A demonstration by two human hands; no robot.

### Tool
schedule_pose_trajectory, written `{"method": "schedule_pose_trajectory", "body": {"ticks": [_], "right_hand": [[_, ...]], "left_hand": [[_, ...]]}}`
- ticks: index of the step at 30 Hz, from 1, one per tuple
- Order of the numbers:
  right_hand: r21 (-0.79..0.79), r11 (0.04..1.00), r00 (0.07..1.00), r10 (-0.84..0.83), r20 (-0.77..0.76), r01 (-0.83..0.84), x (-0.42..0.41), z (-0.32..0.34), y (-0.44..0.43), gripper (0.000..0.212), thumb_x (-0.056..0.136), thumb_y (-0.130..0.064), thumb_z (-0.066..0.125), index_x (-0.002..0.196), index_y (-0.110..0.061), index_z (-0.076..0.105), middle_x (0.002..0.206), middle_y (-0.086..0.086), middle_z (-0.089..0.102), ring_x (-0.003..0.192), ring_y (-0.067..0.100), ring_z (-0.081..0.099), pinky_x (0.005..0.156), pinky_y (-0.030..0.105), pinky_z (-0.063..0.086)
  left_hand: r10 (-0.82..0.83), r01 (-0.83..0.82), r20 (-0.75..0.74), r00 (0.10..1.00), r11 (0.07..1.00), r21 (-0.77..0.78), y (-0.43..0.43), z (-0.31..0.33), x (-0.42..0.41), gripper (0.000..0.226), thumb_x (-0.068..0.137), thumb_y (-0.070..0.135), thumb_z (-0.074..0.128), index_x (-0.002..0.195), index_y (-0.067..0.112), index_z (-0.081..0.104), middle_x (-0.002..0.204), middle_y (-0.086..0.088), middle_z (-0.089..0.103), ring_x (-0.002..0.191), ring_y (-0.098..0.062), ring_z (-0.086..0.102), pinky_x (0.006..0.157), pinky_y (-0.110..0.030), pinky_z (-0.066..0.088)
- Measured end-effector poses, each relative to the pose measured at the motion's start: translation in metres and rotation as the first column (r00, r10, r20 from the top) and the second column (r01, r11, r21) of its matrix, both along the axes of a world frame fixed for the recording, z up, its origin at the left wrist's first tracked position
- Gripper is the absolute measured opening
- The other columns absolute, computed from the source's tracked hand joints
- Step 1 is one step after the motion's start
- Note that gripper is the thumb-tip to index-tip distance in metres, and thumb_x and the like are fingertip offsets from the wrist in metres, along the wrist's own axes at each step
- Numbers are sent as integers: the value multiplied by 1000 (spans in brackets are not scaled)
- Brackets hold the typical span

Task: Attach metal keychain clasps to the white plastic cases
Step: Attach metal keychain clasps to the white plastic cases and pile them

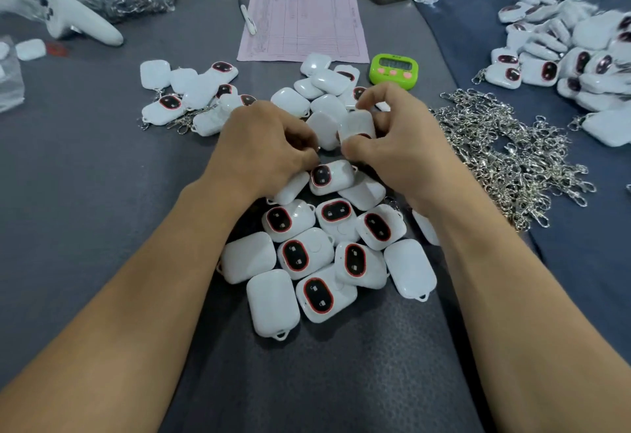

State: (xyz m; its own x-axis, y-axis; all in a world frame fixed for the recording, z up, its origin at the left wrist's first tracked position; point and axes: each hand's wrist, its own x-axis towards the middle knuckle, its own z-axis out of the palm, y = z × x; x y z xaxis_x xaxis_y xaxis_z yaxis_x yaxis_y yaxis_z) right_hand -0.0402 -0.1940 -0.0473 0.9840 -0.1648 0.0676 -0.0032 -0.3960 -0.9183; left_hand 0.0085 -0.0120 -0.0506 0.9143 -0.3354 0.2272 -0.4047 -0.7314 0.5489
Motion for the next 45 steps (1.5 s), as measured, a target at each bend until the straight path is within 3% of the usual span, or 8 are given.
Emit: {"method": "schedule_pose_trajectory", "body": {"ticks": [3, 8, 14, 19, 28, 33, 38, 45], "right_hand": [[37, 999, 999, -30, 14, 30, 2, -1, 2, 28, 81, -7, 71, 101, -26, 66, 76, -3, 76, 56, 9, 58, 59, 30, 49], [-156, 986, 996, 37, -75, -49, 4, -3, 1, 31, 94, -18, 60, 116, -34, 74, 72, -17, 63, 57, -2, 52, 66, 20, 41], [-73, 996, 998, 47, -49, -51, 2, -2, -4, 15, 91, -17, 70, 103, -19, 62, 56, -7, 61, 43, 14, 52, 50, 25, 41], [-110, 992, 998, 64, -22, -66, 2, -2, -5, 9, 88, -21, 73, 90, -26, 66, 61, 8, 64, 50, 14, 45, 55, 26, 39], [-239, 970, 998, 55, 36, -45, 0, 0, -4, 6, 88, -20, 73, 88, -25, 70, 47, -12, 49, 49, 6, 41, 47, 13, 32], [-184, 983, 999, 14, 51, -5, 2, -3, -3, 5, 88, -19, 72, 90, -25, 72, 54, -6, 58, 50, 6, 43, 51, 17, 35], [-142, 989, 1000, 30, -1, -30, 3, -3, -7, 8, 89, -18, 73, 90, -26, 74, 52, -12, 59, 44, 0, 46, 50, 16, 34], [-160, 984, 997, 73, -24, -76, 2, -2, -7, 8, 88, -21, 74, 85, -28, 73, 47, -11, 52, 42, 6, 41, 45, 16, 32]], "left_hand": [[-85, 83, -57, 995, 995, -48, 0, -2, -1, 11, 70, 27, 77, 75, 36, 78, 59, 24, 63, 62, 2, 59, 56, -4, 40], [-140, 142, 29, 990, 988, -60, 1, -3, -2, 12, 70, 27, 76, 72, 39, 76, 60, 20, 64, 62, -2, 59, 56, -6, 40], [-129, 134, 81, 988, 989, -68, 2, -3, -4, 13, 69, 26, 76, 78, 35, 80, 56, 20, 62, 69, -1, 59, 59, -5, 40], [-112, 116, 46, 993, 989, -90, 2, -3, -4, 12, 69, 27, 74, 76, 33, 81, 57, 15, 65, 68, -7, 60, 58, -11, 43], [-108, 111, 35, 994, 990, -89, 3, -5, -2, 15, 69, 28, 73, 81, 31, 82, 60, 8, 66, 67, -10, 60, 56, -11, 41], [-99, 96, -28, 995, 990, -106, 3, -5, 0, 14, 69, 26, 74, 79, 33, 81, 64, 4, 70, 66, -15, 63, 60, -23, 48], [-85, 79, -46, 995, 990, -121, 2, -5, -1, 15, 70, 22, 77, 77, 33, 81, 63, 13, 70, 66, -8, 63, 57, -12, 46], [-81, 75, -34, 996, 987, -139, 3, -5, -5, 11, 71, 23, 79, 75, 32, 81, 64, 19, 68, 64, -7, 62, 55, -11, 45]]}}
